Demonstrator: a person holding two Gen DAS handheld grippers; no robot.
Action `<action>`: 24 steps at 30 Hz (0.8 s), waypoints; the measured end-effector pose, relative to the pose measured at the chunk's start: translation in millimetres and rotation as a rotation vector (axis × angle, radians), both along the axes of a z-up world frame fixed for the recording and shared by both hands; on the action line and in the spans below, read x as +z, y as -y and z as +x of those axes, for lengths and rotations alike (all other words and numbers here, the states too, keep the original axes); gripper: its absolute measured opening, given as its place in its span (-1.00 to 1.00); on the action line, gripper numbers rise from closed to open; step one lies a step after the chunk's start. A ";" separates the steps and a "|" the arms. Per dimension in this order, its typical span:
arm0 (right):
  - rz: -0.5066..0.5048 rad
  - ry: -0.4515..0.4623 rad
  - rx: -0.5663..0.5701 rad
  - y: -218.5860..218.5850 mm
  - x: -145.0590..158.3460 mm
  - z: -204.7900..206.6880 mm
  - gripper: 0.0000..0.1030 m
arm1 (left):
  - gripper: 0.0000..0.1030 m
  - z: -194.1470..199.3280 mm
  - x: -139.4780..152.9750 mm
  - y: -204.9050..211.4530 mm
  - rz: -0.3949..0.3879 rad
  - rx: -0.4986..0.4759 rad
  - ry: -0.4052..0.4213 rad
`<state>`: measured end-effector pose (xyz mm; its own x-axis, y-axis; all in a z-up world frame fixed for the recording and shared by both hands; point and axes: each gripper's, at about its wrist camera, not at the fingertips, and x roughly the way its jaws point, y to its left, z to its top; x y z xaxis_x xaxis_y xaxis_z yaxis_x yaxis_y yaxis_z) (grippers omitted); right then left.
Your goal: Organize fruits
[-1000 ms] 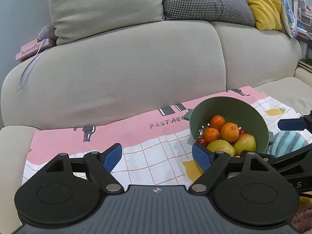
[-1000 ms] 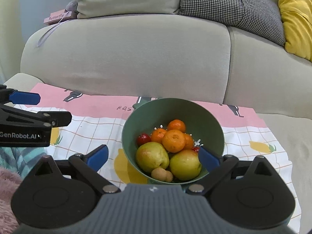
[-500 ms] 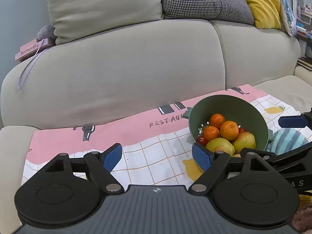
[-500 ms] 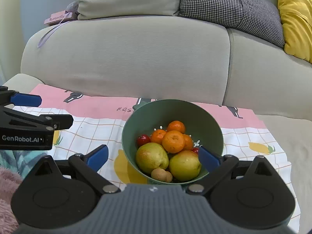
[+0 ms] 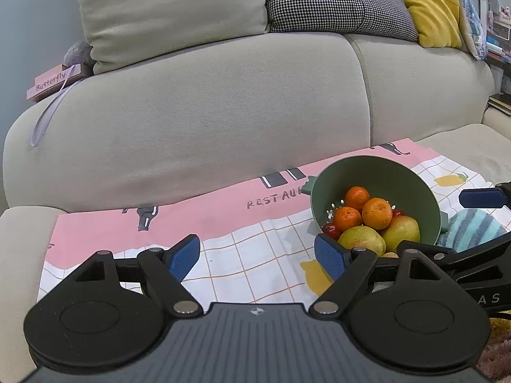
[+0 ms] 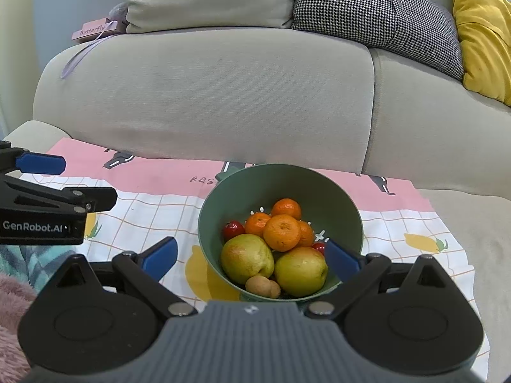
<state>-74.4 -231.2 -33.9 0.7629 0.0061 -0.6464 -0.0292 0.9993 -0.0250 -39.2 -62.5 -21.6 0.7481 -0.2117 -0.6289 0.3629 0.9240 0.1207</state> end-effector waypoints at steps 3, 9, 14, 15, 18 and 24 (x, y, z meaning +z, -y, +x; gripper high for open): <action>-0.001 -0.001 0.000 0.5 -0.2 0.4 0.85 | 0.85 0.0 0.6 -1.1 0.000 0.001 0.002; -0.002 -0.002 0.000 0.4 -0.4 0.5 0.85 | 0.85 0.5 0.8 -1.8 -0.001 0.000 0.001; -0.003 -0.002 0.002 0.7 -0.6 0.5 0.86 | 0.84 0.3 0.9 -2.2 -0.001 0.000 0.002; -0.003 -0.002 0.002 0.6 -0.9 0.7 0.86 | 0.84 0.4 0.7 -2.1 0.000 -0.001 0.002; -0.004 -0.003 0.003 0.8 -1.6 0.7 0.86 | 0.84 0.7 1.1 -3.4 -0.002 0.002 0.002; -0.003 -0.006 0.004 1.1 -2.6 1.1 0.86 | 0.84 0.4 1.2 -4.2 -0.002 0.004 0.001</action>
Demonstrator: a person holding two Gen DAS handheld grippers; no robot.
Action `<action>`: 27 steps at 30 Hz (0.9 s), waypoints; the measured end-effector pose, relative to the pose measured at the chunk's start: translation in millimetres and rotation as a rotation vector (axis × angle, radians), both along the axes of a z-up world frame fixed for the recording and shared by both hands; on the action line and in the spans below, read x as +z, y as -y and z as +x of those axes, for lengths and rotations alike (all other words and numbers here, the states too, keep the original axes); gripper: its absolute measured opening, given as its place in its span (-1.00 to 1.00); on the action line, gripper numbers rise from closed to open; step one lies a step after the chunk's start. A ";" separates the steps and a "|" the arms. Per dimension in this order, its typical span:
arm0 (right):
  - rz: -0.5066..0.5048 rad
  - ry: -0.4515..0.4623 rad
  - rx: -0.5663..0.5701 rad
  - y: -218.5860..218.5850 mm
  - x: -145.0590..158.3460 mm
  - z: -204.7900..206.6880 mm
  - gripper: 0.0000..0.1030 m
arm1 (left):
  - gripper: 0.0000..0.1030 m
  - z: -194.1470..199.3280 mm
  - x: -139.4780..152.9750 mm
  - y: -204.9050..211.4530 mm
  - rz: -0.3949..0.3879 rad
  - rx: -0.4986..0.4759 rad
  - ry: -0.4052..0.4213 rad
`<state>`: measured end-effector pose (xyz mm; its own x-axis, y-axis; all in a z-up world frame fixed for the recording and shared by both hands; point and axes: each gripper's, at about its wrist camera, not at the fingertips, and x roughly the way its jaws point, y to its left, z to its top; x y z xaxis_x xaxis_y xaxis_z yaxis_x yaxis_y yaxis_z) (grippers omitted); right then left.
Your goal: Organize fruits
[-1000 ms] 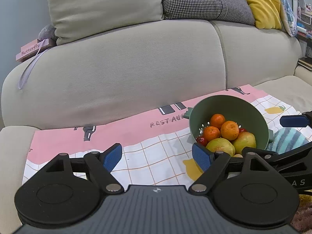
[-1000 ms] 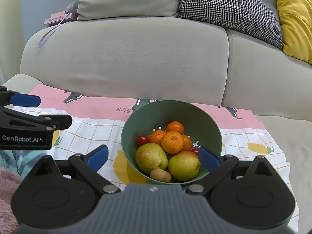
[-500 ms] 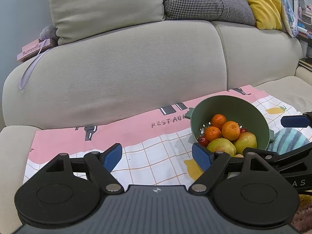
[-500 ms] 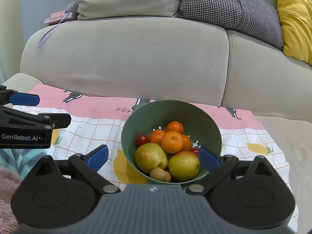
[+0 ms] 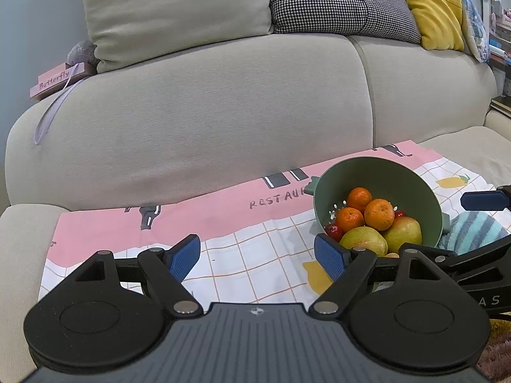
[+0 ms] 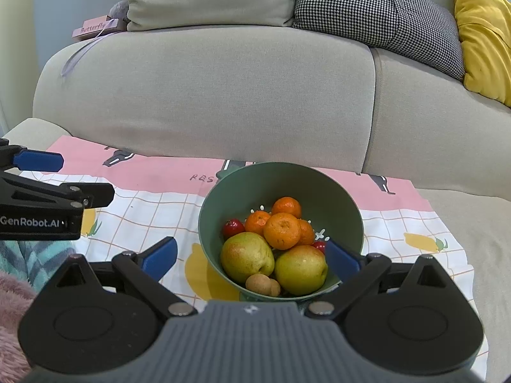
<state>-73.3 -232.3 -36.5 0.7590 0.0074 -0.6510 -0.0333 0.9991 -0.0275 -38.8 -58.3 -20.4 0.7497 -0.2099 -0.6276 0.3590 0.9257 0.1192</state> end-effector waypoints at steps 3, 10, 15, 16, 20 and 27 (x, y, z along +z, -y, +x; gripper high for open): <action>0.001 0.000 0.000 0.4 -0.7 -0.1 0.86 | 0.84 -0.2 -0.1 0.1 0.000 -0.001 0.001; 0.001 -0.005 0.000 -0.2 -1.2 0.1 0.86 | 0.84 0.4 -0.2 0.3 -0.001 -0.002 -0.001; 0.001 -0.006 0.000 0.0 -1.0 0.4 0.86 | 0.84 -1.2 -0.5 0.1 0.001 -0.001 -0.003; 0.001 -0.006 0.001 0.0 -1.0 0.3 0.86 | 0.84 -1.4 -0.4 0.6 0.002 -0.001 -0.004; 0.000 -0.007 0.002 -0.5 -1.0 0.4 0.86 | 0.84 -1.3 -0.6 1.8 0.004 0.003 -0.003; 0.005 -0.013 0.003 -0.8 -2.3 0.8 0.86 | 0.83 -0.5 -0.6 2.0 0.008 0.014 -0.003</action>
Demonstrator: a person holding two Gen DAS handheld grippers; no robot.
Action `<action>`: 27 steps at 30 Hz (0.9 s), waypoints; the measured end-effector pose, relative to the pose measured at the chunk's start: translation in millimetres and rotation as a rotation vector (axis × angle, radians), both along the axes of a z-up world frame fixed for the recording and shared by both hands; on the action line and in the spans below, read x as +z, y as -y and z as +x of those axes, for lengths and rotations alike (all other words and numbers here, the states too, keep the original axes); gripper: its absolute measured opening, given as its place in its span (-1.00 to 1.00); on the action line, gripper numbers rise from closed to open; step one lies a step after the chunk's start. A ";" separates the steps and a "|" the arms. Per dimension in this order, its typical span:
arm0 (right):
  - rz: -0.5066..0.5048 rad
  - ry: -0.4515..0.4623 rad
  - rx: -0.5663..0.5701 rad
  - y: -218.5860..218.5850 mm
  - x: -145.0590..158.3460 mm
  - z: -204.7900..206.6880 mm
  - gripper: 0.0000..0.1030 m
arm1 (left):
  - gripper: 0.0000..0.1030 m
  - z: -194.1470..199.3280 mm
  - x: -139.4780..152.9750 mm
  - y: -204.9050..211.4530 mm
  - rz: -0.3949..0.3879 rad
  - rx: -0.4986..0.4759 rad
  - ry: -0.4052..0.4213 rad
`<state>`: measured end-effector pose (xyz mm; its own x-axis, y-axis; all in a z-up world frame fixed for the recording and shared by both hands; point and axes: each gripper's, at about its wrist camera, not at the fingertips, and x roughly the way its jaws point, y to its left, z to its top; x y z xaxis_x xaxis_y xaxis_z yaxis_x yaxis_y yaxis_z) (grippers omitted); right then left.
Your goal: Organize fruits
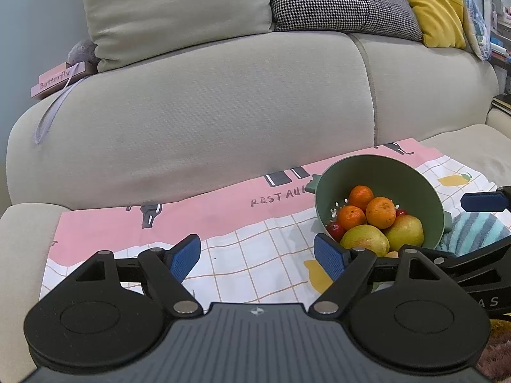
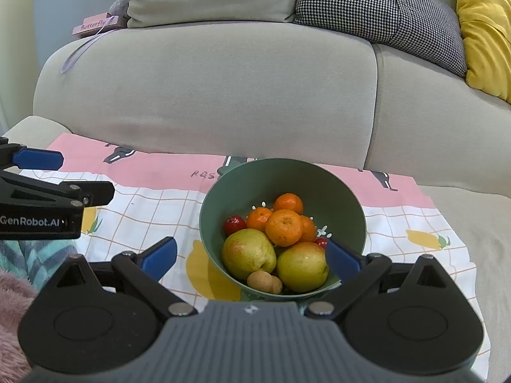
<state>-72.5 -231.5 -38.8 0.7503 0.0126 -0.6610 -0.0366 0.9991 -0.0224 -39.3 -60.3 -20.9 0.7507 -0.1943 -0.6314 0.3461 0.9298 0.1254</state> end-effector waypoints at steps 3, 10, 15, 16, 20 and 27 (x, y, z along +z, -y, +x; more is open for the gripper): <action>0.003 -0.003 0.001 1.1 -0.2 0.6 0.86 | 0.83 0.1 0.1 0.0 0.000 0.002 0.000; 0.006 -0.010 0.004 0.9 -0.8 1.1 0.86 | 0.83 -0.4 -0.3 0.0 -0.002 -0.004 -0.005; 0.006 -0.015 0.007 0.4 -1.1 2.3 0.87 | 0.83 -0.1 -1.0 0.1 -0.005 0.002 -0.007; 0.006 -0.016 0.008 0.2 -1.1 2.3 0.86 | 0.83 0.1 -1.1 -0.1 -0.006 0.004 -0.007; 0.003 -0.018 0.011 -0.4 -1.4 2.6 0.86 | 0.83 0.9 -0.9 -0.5 -0.011 -0.001 -0.009; 0.003 -0.019 0.012 -0.4 -1.3 3.0 0.87 | 0.83 -0.6 -0.1 -1.4 -0.016 -0.001 0.005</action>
